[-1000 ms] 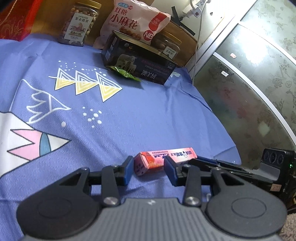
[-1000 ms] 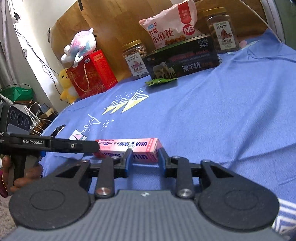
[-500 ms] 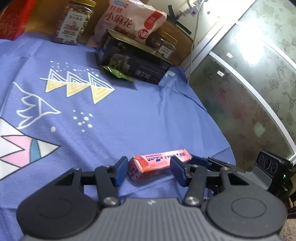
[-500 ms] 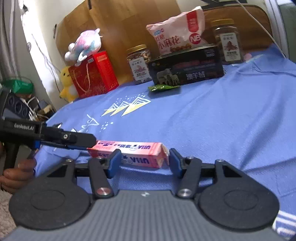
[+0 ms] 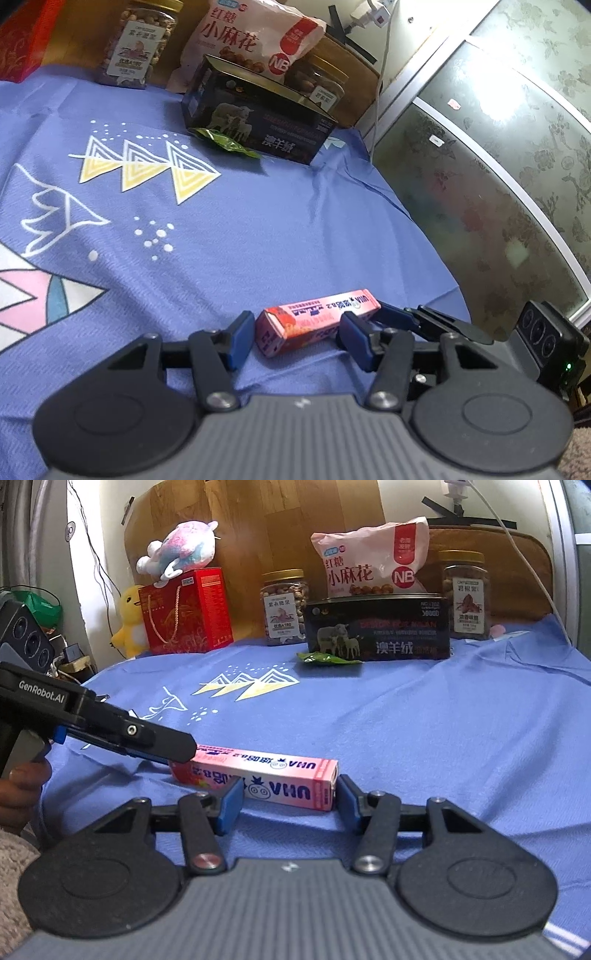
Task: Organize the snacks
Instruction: 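Close the left tool on the pink candy box and lift it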
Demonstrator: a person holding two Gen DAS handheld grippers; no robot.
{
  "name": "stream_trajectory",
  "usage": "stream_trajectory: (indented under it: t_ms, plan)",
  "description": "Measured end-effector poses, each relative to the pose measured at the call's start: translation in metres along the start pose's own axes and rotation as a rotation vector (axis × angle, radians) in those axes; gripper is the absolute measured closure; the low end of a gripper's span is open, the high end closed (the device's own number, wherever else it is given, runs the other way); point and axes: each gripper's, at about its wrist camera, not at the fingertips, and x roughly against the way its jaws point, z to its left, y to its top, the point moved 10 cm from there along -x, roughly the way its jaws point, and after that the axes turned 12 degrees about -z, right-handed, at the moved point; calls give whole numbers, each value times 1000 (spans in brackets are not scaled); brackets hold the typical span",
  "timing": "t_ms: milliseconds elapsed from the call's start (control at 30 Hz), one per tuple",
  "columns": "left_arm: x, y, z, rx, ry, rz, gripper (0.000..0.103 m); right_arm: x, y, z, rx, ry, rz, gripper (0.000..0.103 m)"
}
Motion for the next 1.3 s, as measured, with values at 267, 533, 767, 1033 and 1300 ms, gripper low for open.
stream_trajectory:
  t_ms: [267, 533, 767, 1033, 1300]
  plan:
    - [-6, -3, -8, -20, -14, 20, 52, 7, 0, -5, -16, -27, -9, 46]
    - [-5, -10, -13, -23, -18, 36, 52, 15, 6, -1, 23, -44, -45, 46]
    - [-3, -9, -14, -29, -14, 31, 52, 16, 2, -1, 0, -42, -31, 46]
    - [-5, -4, -14, -41, -20, 27, 52, 15, 2, -2, -10, -48, -25, 46]
    - [-6, -4, -10, -21, -26, 28, 52, 11, 0, -2, -16, -48, -11, 46]
